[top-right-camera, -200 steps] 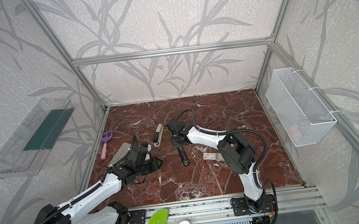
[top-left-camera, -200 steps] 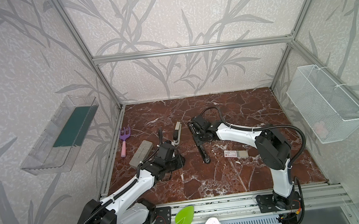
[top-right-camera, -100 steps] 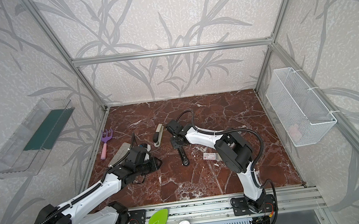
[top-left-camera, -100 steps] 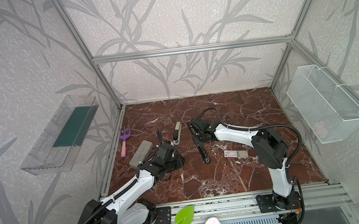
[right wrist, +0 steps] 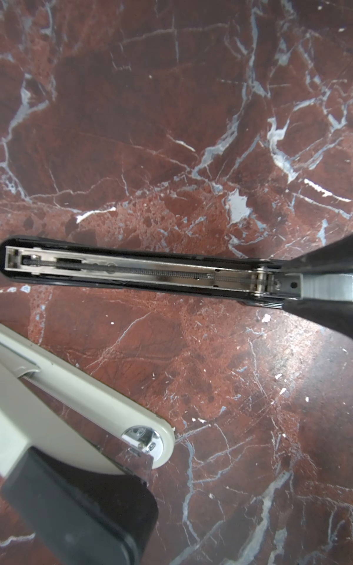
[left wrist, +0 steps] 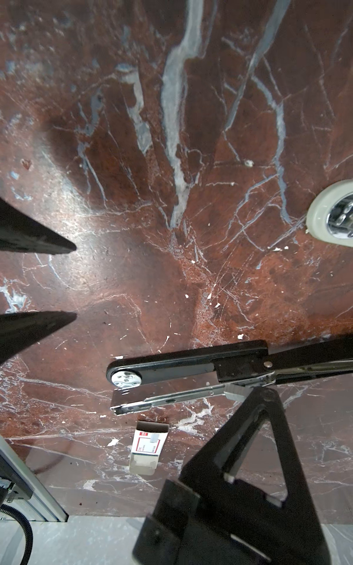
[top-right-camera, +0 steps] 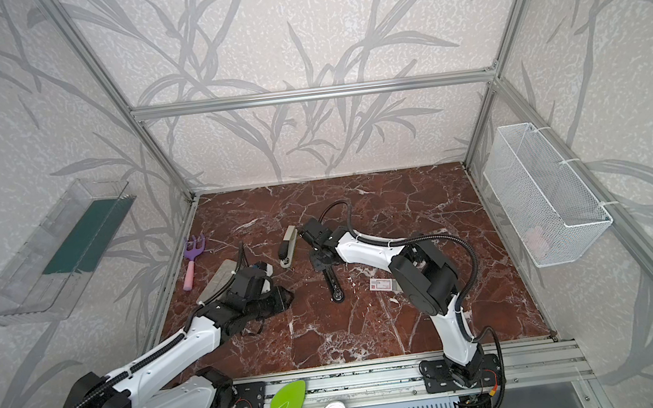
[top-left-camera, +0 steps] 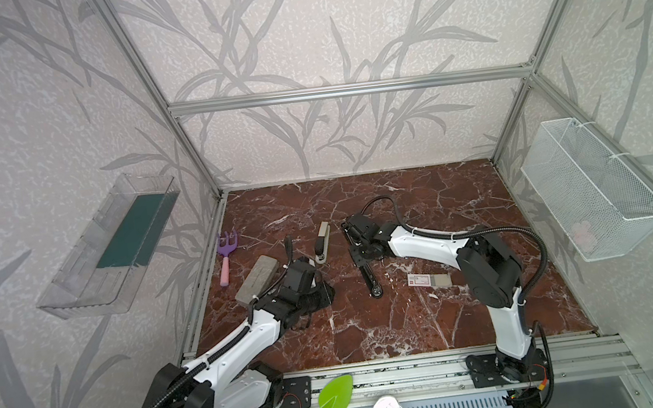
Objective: Load the staples into the stapler
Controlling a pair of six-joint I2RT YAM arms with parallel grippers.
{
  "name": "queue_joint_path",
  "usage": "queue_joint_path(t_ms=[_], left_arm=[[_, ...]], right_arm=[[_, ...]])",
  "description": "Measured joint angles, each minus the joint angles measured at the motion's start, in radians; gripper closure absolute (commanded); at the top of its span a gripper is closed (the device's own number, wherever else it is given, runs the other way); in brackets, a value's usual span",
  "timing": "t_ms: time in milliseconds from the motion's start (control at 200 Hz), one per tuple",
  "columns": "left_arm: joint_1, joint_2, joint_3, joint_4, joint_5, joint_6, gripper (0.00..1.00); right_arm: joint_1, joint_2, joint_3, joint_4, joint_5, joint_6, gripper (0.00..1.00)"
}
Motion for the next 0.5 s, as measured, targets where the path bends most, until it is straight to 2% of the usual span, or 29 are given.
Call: queue_joint_path(t_ms=[500], left_arm=[[0.006,0.0,0.0,0.0,0.0,0.0,0.67]], right_arm=[[0.013,0.0,0.0,-0.003,0.028,0.001,0.85]])
